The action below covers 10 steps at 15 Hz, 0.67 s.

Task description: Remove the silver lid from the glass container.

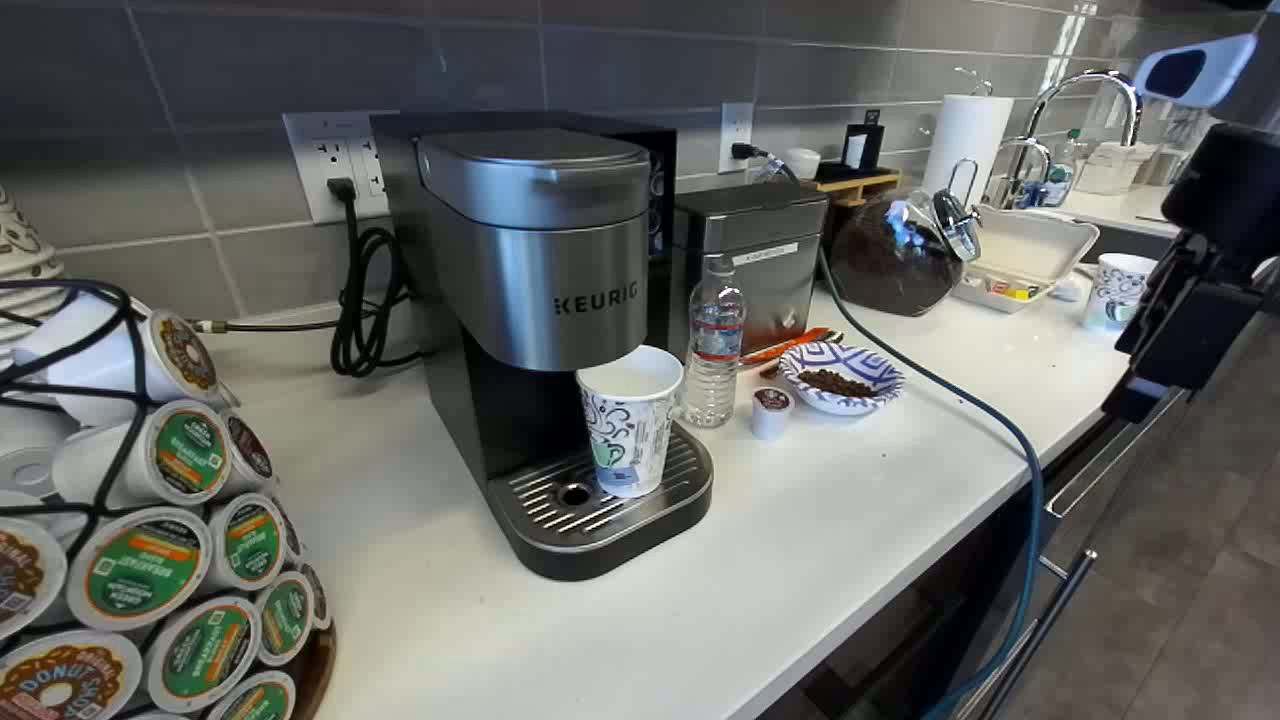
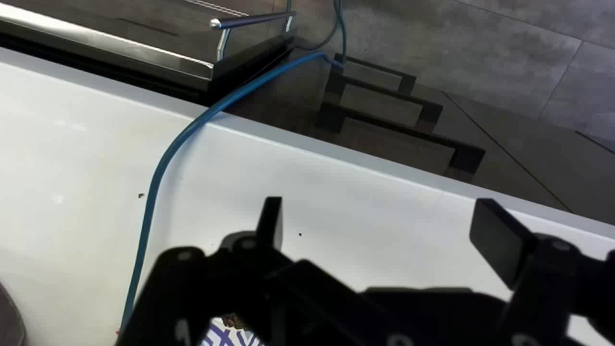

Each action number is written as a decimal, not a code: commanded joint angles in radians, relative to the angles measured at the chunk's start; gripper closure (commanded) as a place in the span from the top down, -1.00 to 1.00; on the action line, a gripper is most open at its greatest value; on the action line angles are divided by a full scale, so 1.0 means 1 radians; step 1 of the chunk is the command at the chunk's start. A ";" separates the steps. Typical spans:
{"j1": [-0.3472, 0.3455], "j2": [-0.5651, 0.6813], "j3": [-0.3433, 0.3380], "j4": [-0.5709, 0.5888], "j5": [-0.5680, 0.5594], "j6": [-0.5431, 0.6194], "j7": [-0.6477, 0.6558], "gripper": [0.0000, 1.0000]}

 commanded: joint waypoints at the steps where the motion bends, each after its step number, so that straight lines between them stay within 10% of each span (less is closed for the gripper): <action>1: 0.019 0.002 -0.018 0.002 -0.009 -0.002 0.007 1.00; 10: 0.005 -0.011 -0.093 -0.016 0.055 0.070 -0.044 1.00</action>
